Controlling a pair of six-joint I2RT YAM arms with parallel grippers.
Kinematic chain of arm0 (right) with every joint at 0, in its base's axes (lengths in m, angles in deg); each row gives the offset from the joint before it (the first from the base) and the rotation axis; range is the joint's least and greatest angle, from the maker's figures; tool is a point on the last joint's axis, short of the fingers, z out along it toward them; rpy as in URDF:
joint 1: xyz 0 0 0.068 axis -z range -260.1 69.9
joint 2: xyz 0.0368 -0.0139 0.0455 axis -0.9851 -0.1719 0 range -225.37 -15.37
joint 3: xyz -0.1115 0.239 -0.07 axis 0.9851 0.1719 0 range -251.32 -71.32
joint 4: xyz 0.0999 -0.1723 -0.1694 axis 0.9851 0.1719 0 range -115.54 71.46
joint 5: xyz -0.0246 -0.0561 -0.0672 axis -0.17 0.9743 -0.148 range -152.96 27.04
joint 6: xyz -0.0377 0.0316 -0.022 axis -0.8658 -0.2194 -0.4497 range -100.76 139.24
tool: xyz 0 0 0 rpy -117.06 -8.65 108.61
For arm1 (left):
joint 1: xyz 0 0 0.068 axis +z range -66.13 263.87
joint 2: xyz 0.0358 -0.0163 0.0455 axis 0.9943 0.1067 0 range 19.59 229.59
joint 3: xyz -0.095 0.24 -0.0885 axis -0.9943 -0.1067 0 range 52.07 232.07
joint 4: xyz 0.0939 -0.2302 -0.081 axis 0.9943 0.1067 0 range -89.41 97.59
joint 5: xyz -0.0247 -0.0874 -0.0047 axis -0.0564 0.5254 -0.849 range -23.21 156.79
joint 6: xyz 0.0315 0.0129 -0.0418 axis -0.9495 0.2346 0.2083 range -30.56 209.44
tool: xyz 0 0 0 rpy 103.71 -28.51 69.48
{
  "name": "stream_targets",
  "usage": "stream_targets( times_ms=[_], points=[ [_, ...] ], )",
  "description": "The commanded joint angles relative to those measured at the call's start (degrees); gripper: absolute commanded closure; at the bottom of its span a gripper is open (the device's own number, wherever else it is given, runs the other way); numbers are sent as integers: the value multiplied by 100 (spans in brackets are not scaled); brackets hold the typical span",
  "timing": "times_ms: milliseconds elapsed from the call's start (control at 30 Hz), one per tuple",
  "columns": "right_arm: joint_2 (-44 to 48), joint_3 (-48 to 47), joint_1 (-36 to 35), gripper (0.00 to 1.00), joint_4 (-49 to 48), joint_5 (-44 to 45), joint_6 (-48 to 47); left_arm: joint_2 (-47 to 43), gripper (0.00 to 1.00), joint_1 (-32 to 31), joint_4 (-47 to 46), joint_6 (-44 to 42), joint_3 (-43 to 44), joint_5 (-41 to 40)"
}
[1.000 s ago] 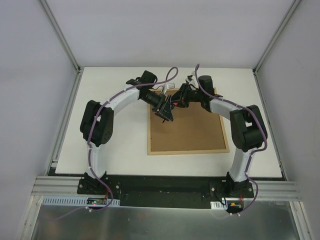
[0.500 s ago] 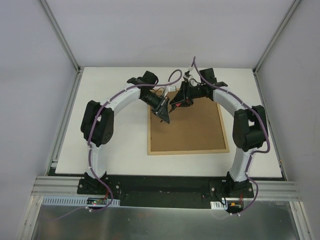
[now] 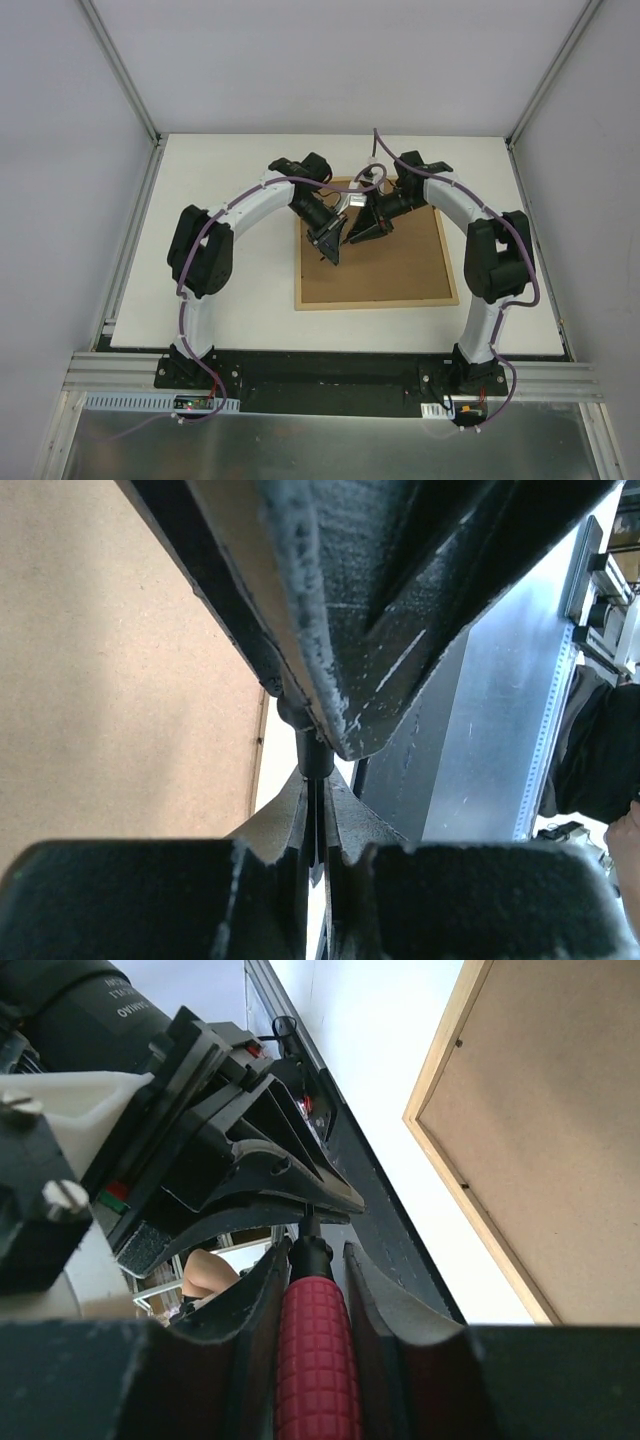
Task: Take the photo out of the frame
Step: Adjust the screwdriver, then release the photo frame item from the photo frame.
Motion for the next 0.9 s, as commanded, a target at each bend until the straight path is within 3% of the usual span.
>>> stream_targets(
  times_ms=[0,33,67,133,233,333,400,700,867],
  points=[
    [129,34,-260,99,398,-87,-685,-267,100,-140,149,-213,279,-178],
    [173,70,-260,99,398,35,-747,-267,94,-132,149,-187,288,-213],
    [252,166,-242,99,302,132,-739,-267,77,-105,149,-152,323,-249],
    [437,507,-190,99,-241,282,-555,-293,54,35,140,-64,332,-284],
    [631,1149,-67,99,-1504,415,76,-399,43,394,88,68,245,-231],
    [639,1703,-14,99,-2831,528,1032,-574,37,798,-184,356,-53,-380],
    [631,2230,-40,99,-3817,808,1814,-610,36,1107,-613,778,-291,-914],
    [-169,2469,-216,100,-5295,1126,3083,-364,36,1573,-1397,1843,-1170,-2445],
    [-309,2645,-330,100,-6053,1232,3541,-39,36,1582,-1468,2063,-1250,-2517]
  ],
)
